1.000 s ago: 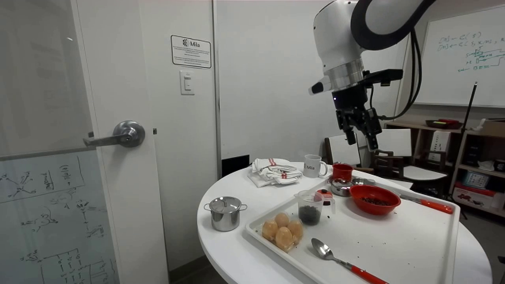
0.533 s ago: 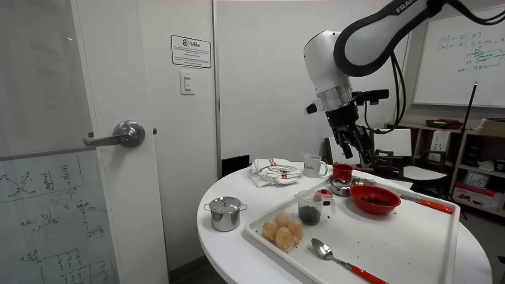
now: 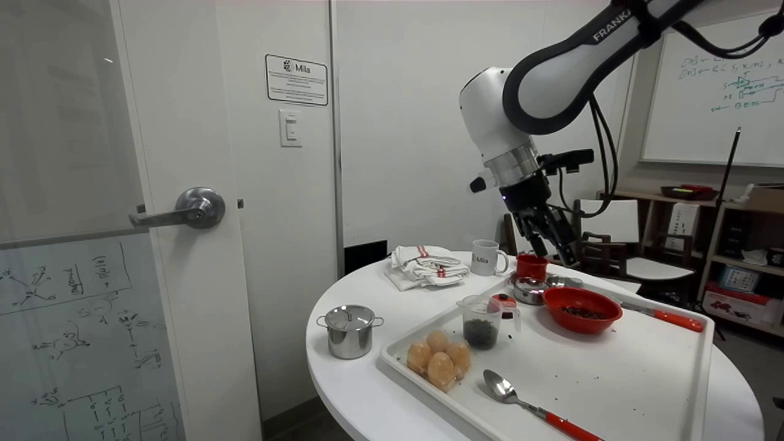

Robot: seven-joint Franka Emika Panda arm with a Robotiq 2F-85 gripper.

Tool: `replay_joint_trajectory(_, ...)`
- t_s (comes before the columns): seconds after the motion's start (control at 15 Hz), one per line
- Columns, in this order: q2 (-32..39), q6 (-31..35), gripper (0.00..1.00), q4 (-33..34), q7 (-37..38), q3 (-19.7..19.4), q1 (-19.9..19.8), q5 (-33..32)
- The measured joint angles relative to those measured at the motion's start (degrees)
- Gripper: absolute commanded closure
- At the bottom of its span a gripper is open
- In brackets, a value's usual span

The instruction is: Pick up the jug and pour some of its contents into the red bowl

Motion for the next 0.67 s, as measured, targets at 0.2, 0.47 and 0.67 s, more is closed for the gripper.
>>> replay_joint_trajectory(0.2, 3.3, 1.5, 0.0, 2.5, 1.2, 0.0, 0.1, 0.0)
replay_joint_trajectory(0.47, 5.3, 7.3, 0.0, 3.6, 6.6, -0.5, -0.1, 0.1)
replay_joint_trajectory(0.67, 5.4, 11.3, 0.0, 3.6, 11.6, -1.5, -0.3, 0.1)
